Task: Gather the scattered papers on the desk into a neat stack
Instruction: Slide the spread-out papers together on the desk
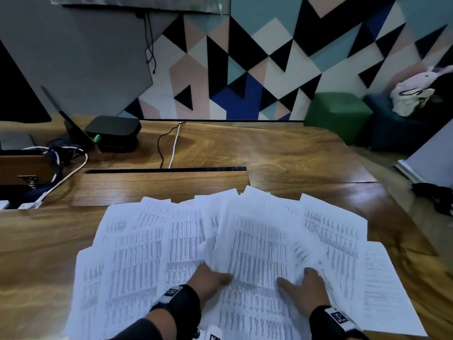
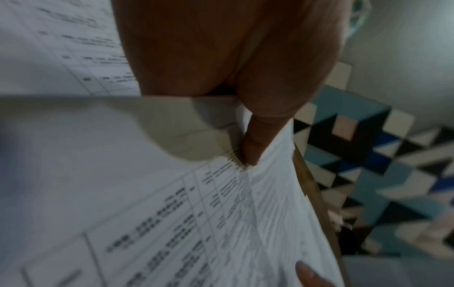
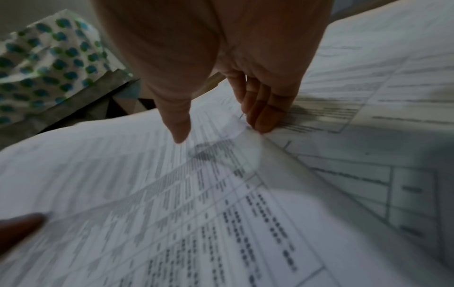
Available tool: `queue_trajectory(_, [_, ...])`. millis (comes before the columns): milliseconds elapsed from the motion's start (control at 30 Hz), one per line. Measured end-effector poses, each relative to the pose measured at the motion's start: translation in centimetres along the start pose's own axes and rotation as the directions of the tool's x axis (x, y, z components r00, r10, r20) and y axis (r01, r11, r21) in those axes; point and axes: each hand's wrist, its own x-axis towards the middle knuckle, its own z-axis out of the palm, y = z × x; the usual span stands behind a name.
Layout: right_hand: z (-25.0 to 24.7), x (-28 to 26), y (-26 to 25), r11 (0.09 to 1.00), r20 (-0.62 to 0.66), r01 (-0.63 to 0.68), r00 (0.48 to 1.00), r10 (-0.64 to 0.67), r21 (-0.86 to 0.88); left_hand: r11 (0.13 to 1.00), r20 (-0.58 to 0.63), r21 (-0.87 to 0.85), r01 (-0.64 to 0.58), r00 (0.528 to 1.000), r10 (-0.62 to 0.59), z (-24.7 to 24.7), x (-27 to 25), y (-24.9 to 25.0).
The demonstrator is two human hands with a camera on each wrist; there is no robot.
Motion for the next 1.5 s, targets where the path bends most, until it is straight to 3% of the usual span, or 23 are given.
queue_trajectory(133, [-0.8,-0.2,0.5,0.933,0.012,-0.041,0.999,0.039,0.358,0.983,0.093,-0.182,0.01,0.996,0.007,-2.2,-0.5,0.3])
queue_trajectory(200, [-1.2,0.1,0.0,0.844,0.098,-0.09,0.994,0.044,0.529,0.978,0.141,-0.207,0.012,0.99,0.018,-3.0,-0.4,-0.2])
queue_trajectory(267, [-1.6,0.3,-0.9,0.605,0.309,-0.254,0.951,0.015,0.754,0.979,0.166,-0.203,0.007,0.986,0.028,-3.2,-0.4,-0.5])
queue_trajectory(333, [-2.0,0.3,-1.7,0.424,0.427,-0.379,0.904,-0.02,0.823,0.977,0.189,-0.214,0.02,0.982,0.021,-3.2,-0.4,-0.8])
queue_trajectory(500, [-2.0,0.0,-2.4,0.455,0.345,-0.3,0.938,-0.017,0.839,0.978,0.197,-0.203,0.047,0.98,-0.006,-4.5,-0.5,-0.8])
queue_trajectory(667, [-2.6,0.8,-2.9,0.698,0.064,-0.072,0.997,0.038,0.713,0.974,0.212,-0.198,0.112,0.975,-0.069,-5.8,-0.5,-1.3])
queue_trajectory(767, [-2.7,1.0,-3.1,0.77,0.099,-0.084,0.995,0.028,0.632,0.971,0.184,-0.2,0.134,0.978,-0.097,-6.2,-0.4,-1.7])
queue_trajectory(867, [-2.7,1.0,-2.9,0.825,0.02,-0.012,1.0,0.001,0.565,0.964,0.163,-0.213,0.16,0.979,-0.126,-6.5,-0.4,-1.8])
queue_trajectory(933, [-2.7,0.6,-3.3,0.831,-0.001,0.003,1.0,-0.003,0.557,0.959,0.155,-0.222,0.177,0.977,-0.144,-6.6,-0.5,-1.8])
queue_trajectory(1067, [-2.1,-0.3,-3.6,0.804,0.107,-0.066,0.994,0.003,0.591,0.935,0.151,-0.283,0.214,0.973,-0.177,-5.9,-1.1,-1.6])
queue_trajectory(1267, [-3.1,-1.0,-4.2,0.676,0.096,-0.072,0.995,0.002,0.733,0.884,0.31,-0.363,0.295,0.933,-0.184,-5.3,-2.8,-0.6])
queue_trajectory(1333, [-2.8,-1.1,-4.5,0.675,0.094,-0.051,0.995,-0.028,0.736,0.867,0.337,-0.378,0.324,0.921,-0.198,-5.0,-3.1,-0.5])
queue_trajectory(1400, [-2.2,-1.0,-4.7,0.718,0.032,0.027,0.997,-0.069,0.696,0.869,0.349,-0.351,0.349,0.91,-0.225,-4.6,-2.9,-0.7])
queue_trajectory(1500, [-2.3,-1.3,-5.4,0.757,-0.175,0.191,0.979,-0.103,0.625,0.879,0.367,-0.281,0.385,0.889,-0.273,-4.6,-2.7,-1.0])
